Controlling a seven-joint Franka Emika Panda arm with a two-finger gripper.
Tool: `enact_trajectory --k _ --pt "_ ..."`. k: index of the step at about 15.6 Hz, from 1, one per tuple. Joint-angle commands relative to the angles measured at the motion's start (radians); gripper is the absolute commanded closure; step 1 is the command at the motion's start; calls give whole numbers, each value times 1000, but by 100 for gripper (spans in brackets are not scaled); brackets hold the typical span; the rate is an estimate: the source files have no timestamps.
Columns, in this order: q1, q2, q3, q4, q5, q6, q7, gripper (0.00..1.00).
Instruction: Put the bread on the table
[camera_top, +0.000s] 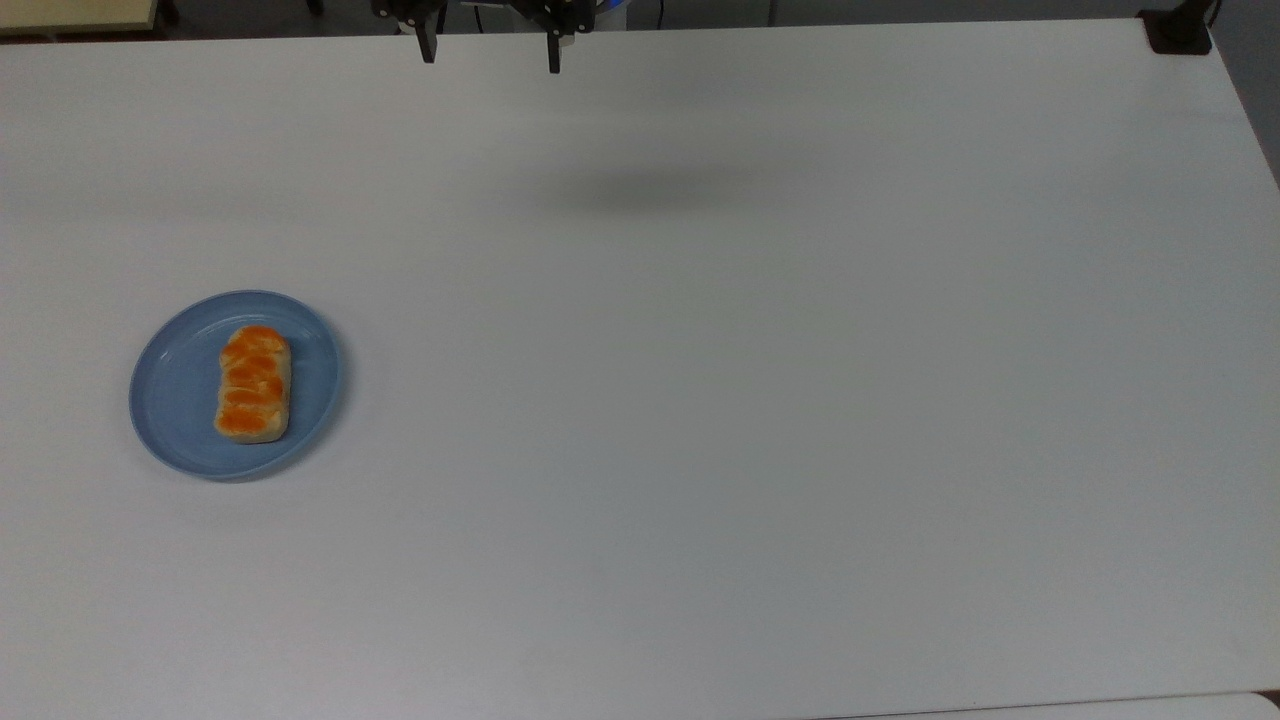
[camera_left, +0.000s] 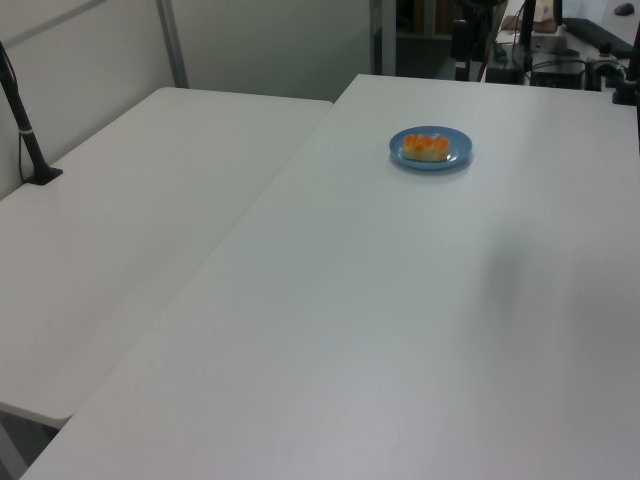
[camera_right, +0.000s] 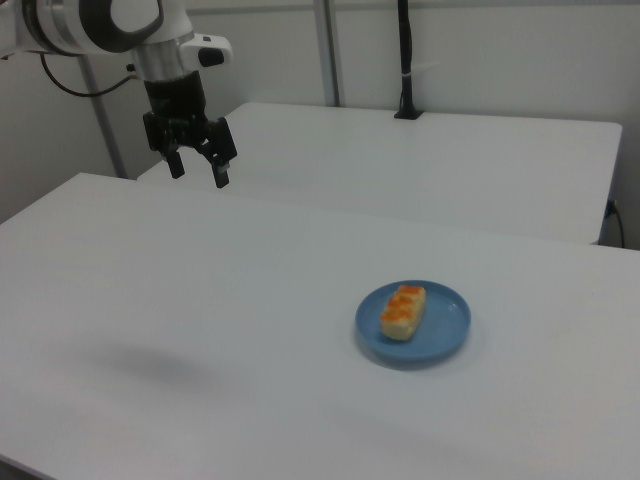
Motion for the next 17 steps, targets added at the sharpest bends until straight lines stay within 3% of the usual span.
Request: enact_trajectory --k 1,12,17 --pt "1 -20 -6 -6 19 -49 -20 0" --pt "-27 -7 -7 8 22 -45 -26 0" --pt "-111 31 -6 8 25 23 -238 0"
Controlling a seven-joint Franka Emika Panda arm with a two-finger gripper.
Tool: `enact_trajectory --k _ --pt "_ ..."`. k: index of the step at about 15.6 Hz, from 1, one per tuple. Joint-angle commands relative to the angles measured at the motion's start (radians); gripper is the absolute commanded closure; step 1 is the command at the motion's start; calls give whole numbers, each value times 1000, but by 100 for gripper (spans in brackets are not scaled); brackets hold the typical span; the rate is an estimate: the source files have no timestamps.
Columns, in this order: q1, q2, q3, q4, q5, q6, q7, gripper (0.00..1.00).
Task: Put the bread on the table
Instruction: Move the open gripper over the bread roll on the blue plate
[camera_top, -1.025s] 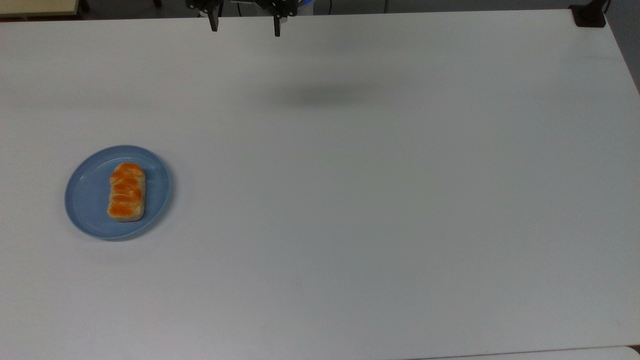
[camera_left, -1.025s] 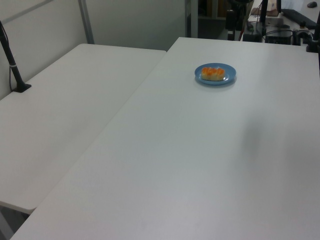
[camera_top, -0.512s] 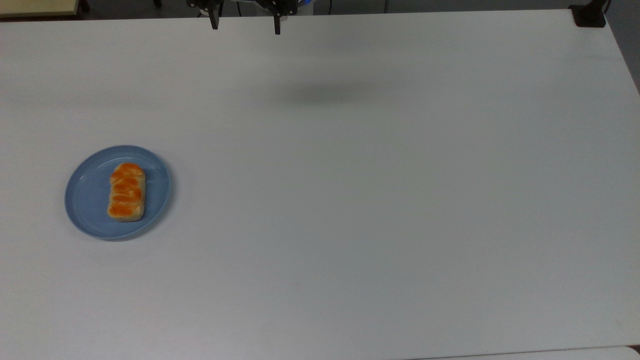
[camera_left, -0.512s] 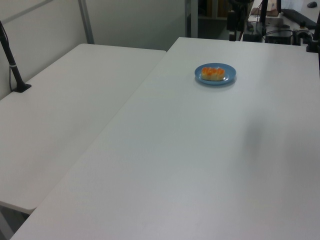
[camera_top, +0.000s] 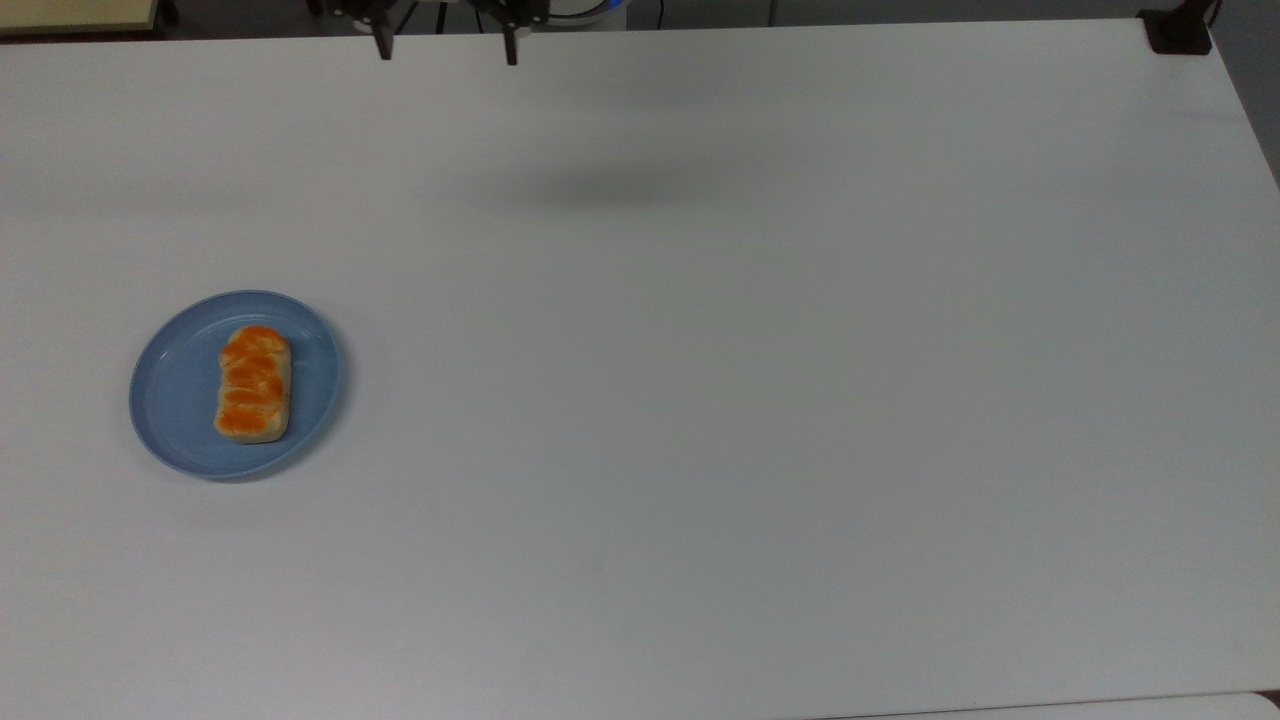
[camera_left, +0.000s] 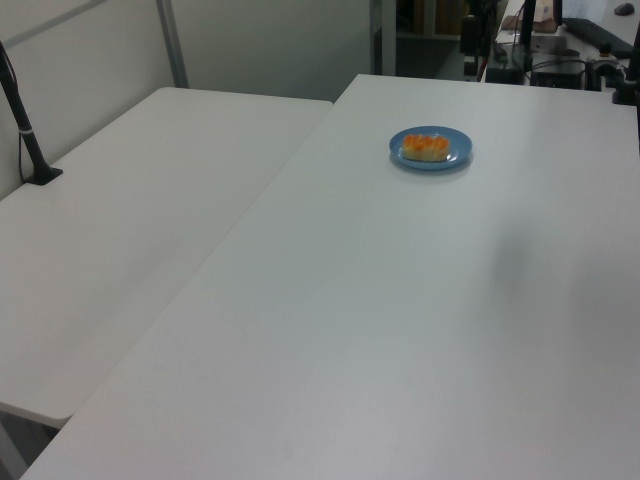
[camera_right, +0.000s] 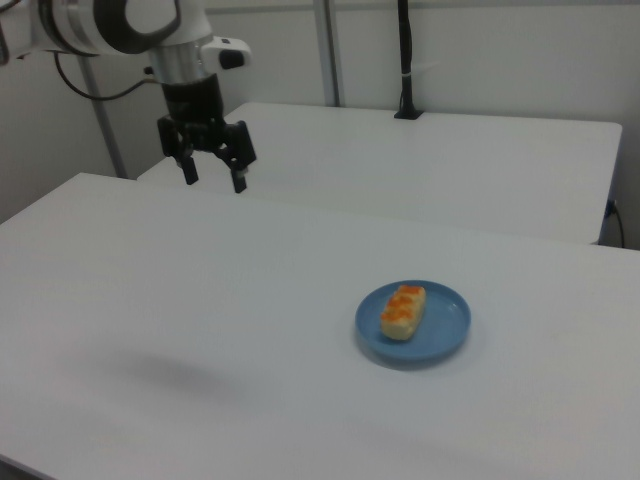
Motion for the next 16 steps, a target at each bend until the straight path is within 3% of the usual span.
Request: enact_trajectory --k 1,6,11,16 --pt "-72 40 -6 4 25 65 -130 0" --pt "-198 154 -6 4 23 206 -271 0" --pt "-282 272 -7 7 2 304 -307 0" --pt "-313 396 -6 25 -15 491 -296 0"
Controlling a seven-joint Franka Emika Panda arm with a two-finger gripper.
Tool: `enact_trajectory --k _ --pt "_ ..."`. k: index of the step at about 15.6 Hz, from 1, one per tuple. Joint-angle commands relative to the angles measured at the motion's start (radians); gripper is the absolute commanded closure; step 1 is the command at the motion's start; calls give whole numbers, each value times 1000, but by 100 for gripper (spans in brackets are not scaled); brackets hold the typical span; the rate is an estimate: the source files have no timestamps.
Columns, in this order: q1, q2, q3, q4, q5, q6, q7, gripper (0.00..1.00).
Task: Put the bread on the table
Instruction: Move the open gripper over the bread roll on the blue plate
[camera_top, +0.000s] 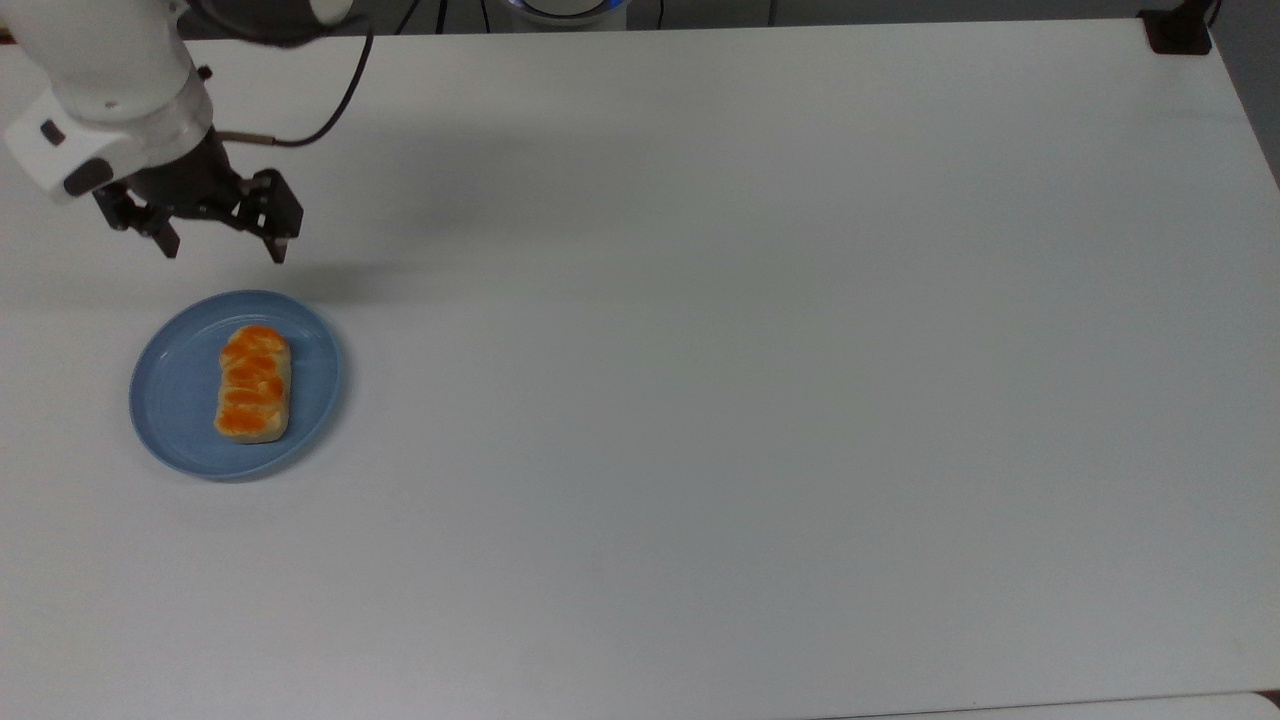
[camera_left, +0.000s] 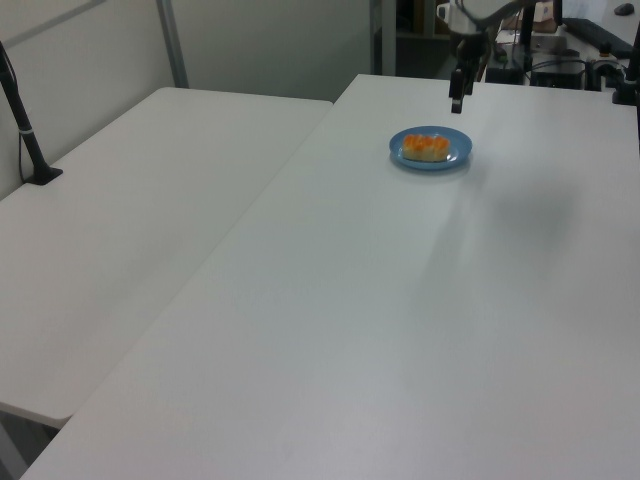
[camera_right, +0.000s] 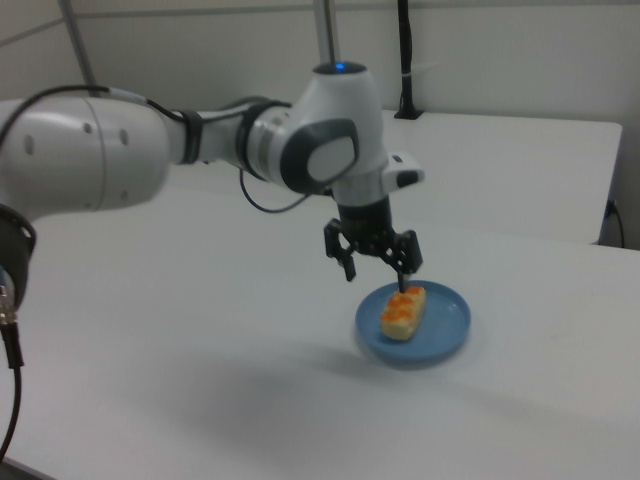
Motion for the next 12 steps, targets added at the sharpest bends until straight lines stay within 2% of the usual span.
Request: enact_trajectory --k 1,8,12 --pt "-4 73 0 22 -10 111 -6 0" --pt "-11 168 0 22 -10 262 0 0" --pt "-13 194 8 22 -10 283 18 0"
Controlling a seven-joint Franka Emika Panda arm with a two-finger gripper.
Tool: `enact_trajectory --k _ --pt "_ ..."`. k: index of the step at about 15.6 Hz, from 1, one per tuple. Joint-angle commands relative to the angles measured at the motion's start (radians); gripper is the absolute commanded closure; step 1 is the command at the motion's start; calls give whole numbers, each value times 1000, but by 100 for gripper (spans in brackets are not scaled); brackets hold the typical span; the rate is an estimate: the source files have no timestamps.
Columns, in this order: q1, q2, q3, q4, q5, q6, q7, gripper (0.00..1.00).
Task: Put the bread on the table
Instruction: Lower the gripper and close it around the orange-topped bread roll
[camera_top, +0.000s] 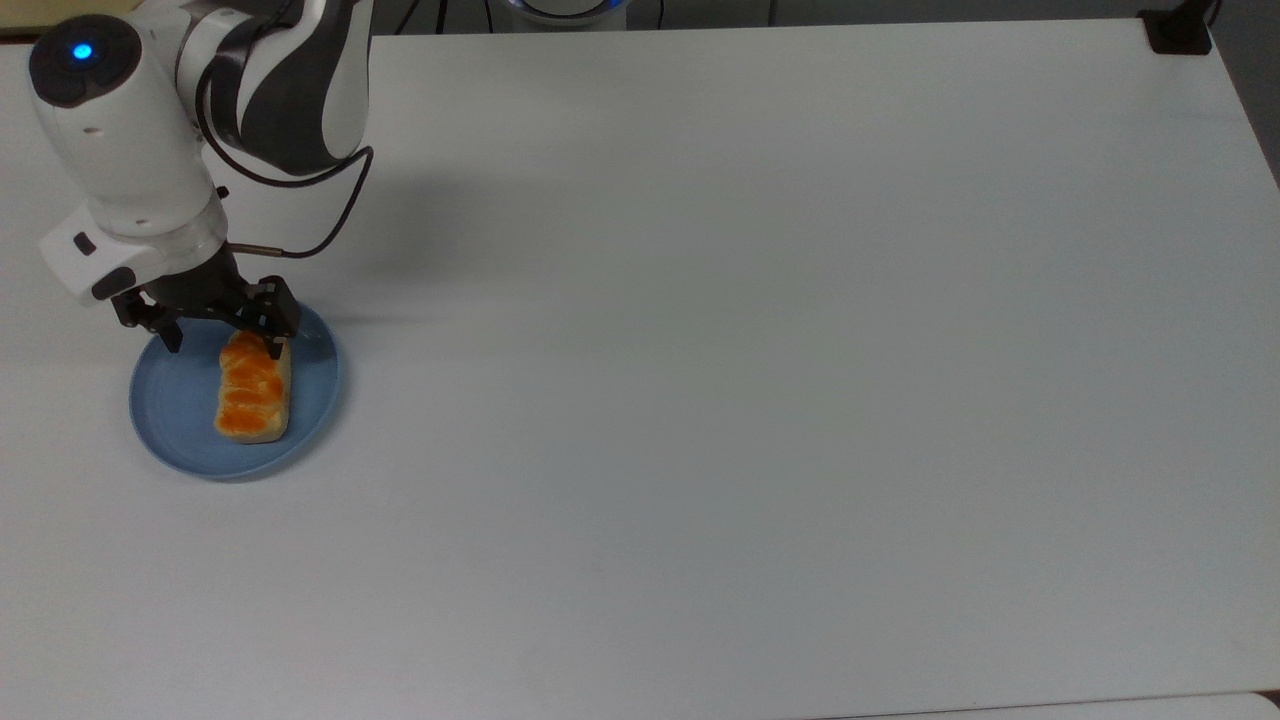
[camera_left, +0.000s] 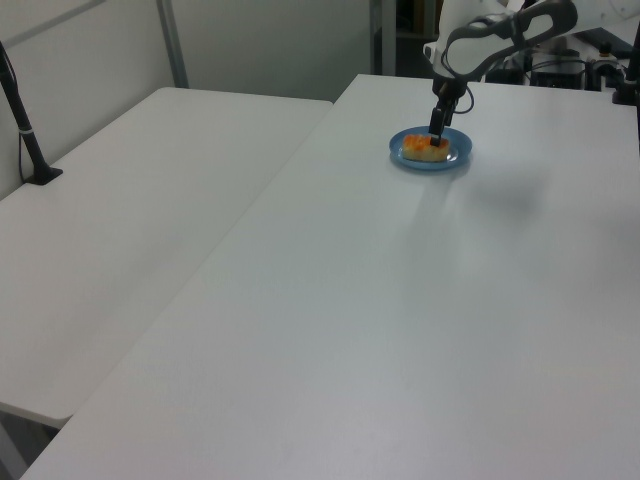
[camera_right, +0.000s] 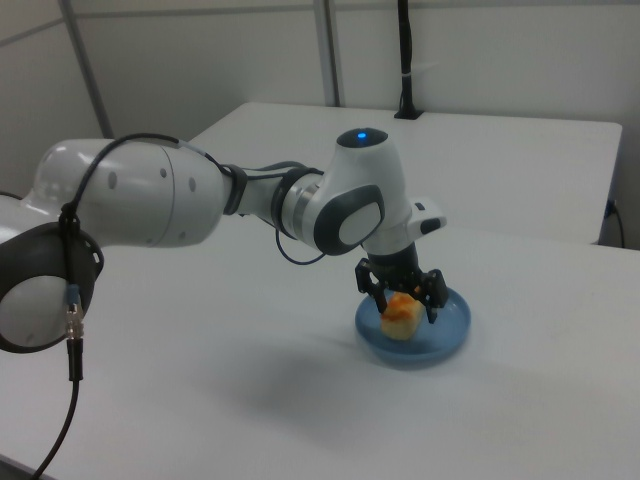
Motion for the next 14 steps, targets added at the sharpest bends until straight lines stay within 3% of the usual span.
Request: enact_trajectory --k 1,9,14 --pt "-2 19 10 14 -8 15 26 0" --pt "-20 13 15 15 -11 59 71 0" --pt "-34 -16 19 15 -6 -19 51 0"
